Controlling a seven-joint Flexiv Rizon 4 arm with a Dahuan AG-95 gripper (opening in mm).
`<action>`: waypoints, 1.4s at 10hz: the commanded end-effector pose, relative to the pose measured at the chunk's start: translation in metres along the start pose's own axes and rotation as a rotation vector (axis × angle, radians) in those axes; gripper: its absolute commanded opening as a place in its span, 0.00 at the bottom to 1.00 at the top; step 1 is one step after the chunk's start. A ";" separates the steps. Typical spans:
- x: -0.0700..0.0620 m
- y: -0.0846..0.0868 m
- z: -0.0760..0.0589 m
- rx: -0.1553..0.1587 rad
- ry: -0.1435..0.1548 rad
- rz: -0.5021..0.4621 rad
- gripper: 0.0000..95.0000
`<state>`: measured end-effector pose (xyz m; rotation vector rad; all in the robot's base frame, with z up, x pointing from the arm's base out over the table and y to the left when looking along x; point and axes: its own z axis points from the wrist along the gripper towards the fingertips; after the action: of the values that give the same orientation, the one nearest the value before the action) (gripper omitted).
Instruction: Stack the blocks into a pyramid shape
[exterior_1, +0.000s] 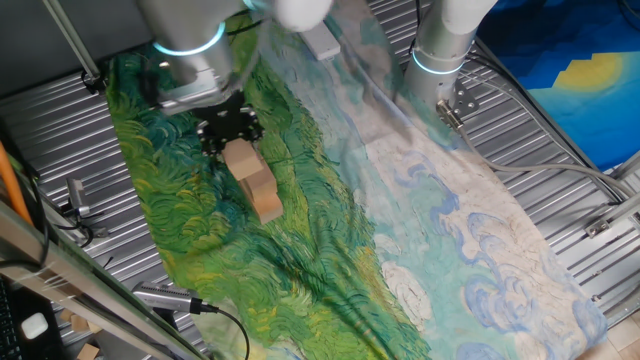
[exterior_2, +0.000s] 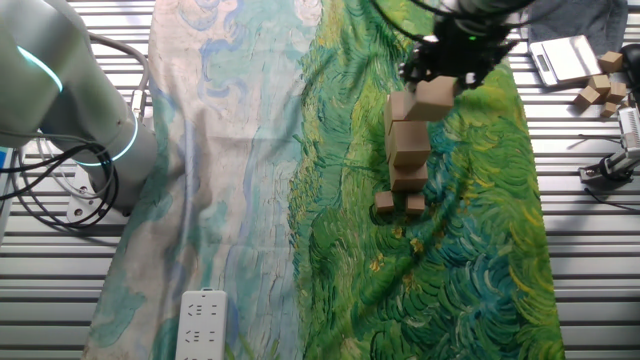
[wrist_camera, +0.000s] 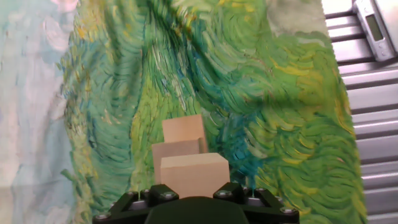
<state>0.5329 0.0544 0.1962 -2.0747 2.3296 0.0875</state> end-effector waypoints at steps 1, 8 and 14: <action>0.003 0.009 0.003 0.049 0.028 0.002 0.00; 0.003 0.008 0.008 0.102 0.038 -0.097 0.00; 0.008 0.007 0.015 0.107 0.025 -0.084 0.00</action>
<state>0.5248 0.0479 0.1801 -2.1406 2.2014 -0.0660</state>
